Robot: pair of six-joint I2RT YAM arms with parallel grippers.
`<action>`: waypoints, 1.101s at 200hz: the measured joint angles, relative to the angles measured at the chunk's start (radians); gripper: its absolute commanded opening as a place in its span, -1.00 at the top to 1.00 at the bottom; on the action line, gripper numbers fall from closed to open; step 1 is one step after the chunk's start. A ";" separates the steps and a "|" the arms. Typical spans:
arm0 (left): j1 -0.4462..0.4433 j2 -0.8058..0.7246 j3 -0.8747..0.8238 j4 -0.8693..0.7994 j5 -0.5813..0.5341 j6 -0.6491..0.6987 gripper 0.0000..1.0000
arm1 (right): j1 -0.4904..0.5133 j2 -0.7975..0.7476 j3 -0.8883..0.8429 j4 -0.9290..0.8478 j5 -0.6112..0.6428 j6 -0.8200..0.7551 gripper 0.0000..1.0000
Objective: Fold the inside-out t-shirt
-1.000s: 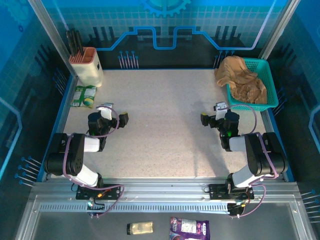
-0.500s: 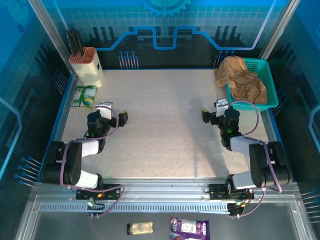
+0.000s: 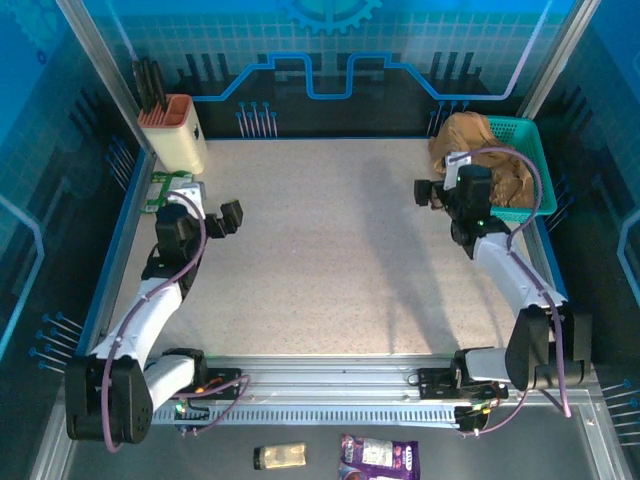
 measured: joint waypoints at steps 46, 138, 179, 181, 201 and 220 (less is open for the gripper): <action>0.000 -0.012 0.227 -0.340 0.023 -0.041 -0.98 | -0.029 0.150 0.227 -0.252 0.044 0.040 -0.66; 0.001 0.025 0.364 -0.606 0.084 0.069 -0.99 | -0.288 0.412 0.429 -0.388 -0.225 0.462 -0.53; 0.002 0.030 0.322 -0.609 0.095 0.079 -0.98 | -0.332 0.510 0.431 -0.249 -0.340 0.826 -0.55; 0.002 0.030 0.320 -0.610 0.098 0.079 -0.98 | -0.332 0.514 0.431 -0.241 -0.343 0.837 -0.55; 0.002 0.031 0.316 -0.616 0.106 0.079 -0.99 | -0.335 0.575 0.440 -0.152 -0.391 0.991 -0.56; 0.002 0.031 0.316 -0.616 0.106 0.079 -0.99 | -0.335 0.647 0.469 -0.093 -0.417 1.099 -0.53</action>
